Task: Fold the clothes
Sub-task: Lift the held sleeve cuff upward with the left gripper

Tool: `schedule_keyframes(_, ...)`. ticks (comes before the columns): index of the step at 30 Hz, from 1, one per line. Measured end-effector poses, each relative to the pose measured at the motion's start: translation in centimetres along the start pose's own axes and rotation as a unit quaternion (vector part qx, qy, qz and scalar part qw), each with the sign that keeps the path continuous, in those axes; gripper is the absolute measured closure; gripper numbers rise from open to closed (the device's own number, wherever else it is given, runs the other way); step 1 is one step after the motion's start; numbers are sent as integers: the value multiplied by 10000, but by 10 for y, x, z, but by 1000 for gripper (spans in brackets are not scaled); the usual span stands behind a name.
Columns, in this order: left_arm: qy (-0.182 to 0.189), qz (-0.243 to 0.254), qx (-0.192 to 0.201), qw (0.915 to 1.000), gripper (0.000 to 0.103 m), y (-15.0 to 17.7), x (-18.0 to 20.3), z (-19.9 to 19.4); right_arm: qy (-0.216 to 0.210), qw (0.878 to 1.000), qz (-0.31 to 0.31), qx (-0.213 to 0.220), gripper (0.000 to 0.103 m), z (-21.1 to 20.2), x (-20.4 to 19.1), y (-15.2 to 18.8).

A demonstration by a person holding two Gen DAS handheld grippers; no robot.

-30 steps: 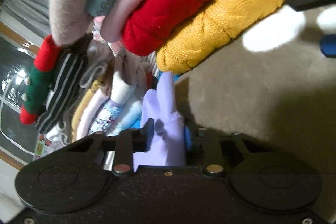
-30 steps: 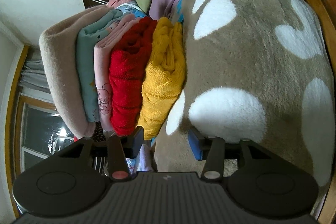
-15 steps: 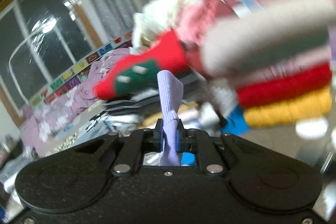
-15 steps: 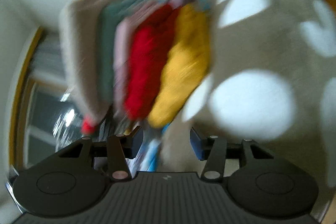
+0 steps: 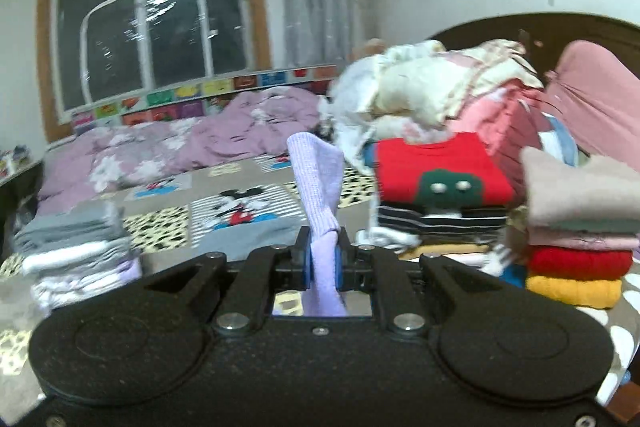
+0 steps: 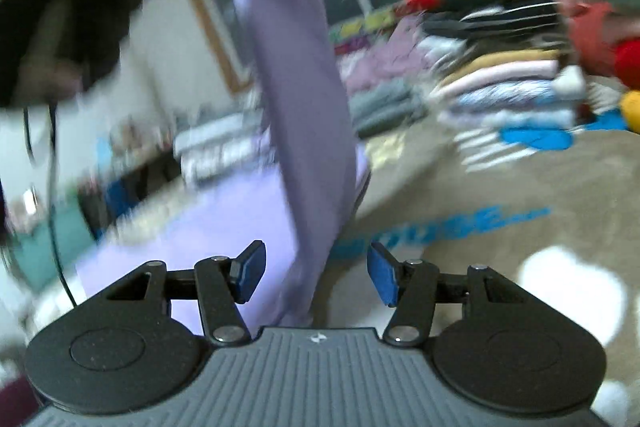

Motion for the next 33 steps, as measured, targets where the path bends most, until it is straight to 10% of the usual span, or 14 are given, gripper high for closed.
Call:
schedule_keyframes(21, -854, -1233, 128, 9886, 94, 31, -186, -73, 523, 9687, -2342, -636, 51, 17, -82, 35)
schedule_keyframes(33, -1382, -1713, -212, 9752, 94, 110, -267, -67, 639, 9550, -2825, -641, 52, 19, -90, 40)
Point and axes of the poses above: each gripper's, at about its wrist camera, not at the fingertips, and z roughly the way its jaws point, x to its right, y to its underside, the point moved 9 cm from there along z, roughly the way its jaws point, and after that the axes turned 9 degrees about -z, right-handed, at the moved point
